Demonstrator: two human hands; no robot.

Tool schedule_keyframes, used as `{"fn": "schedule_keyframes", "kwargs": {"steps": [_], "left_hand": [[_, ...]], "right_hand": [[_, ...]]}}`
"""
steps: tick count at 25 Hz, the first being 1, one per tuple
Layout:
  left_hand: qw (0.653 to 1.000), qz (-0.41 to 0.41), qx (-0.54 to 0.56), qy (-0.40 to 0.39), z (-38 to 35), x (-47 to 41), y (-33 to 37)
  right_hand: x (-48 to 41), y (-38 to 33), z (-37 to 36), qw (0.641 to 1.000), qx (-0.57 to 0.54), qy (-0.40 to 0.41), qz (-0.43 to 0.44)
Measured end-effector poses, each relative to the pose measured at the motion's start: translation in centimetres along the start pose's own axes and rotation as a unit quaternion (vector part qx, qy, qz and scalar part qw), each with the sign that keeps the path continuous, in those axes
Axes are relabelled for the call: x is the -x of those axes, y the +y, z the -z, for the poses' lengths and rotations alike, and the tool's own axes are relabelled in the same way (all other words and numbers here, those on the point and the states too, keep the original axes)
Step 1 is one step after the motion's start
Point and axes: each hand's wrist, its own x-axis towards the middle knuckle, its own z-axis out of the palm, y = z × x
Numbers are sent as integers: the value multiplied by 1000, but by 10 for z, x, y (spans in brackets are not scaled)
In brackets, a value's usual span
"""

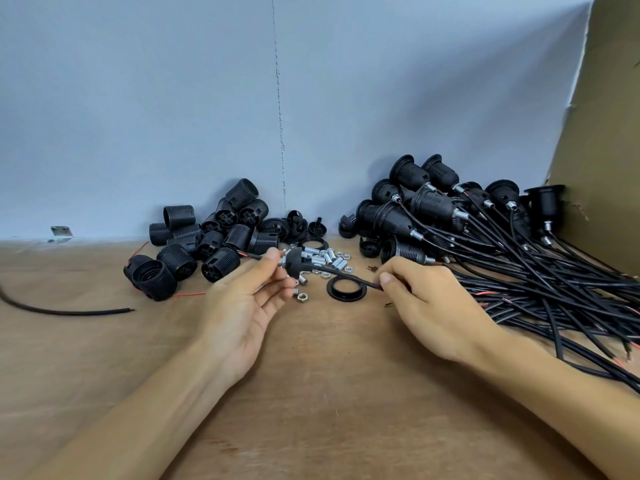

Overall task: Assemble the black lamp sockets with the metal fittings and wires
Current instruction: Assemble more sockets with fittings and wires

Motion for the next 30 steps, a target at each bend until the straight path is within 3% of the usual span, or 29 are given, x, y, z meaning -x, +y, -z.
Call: {"fn": "schedule_keyframes", "kwargs": {"steps": [5, 8, 11, 14, 17, 19, 21, 22, 27, 30], "left_hand": [[989, 7, -111, -100, -18, 14, -12], [989, -11, -115, -91, -22, 14, -13], [997, -11, -51, -52, -20, 9, -7], [994, -18, -106, -36, -26, 13, -4], [969, -73, -220, -82, -33, 20, -7], [909, -195, -348, -118, -37, 25, -10], [825, -311, -456, -120, -40, 28, -17], [799, -331, -488, -116, -40, 29, -19], [730, -295, -600, -140, -16, 20, -28], [736, -260, -614, -118, -5, 12, -25]], "right_hand": [[3, -33, -22, 962, -272, -4, -14], [1, -31, -22, 925, -373, -30, -58], [2, -22, -20, 974, -226, -29, 4], [2, -19, -18, 988, -103, 64, 93], [-1, -19, -16, 946, 52, 161, 277], [-4, -20, -14, 915, 134, 181, 336], [-5, -16, -10, 904, 202, 184, 330], [-5, -12, -10, 903, 227, 183, 317], [-7, 3, -15, 929, 286, 71, 226], [-12, 15, -8, 928, 312, 113, 170]]}}
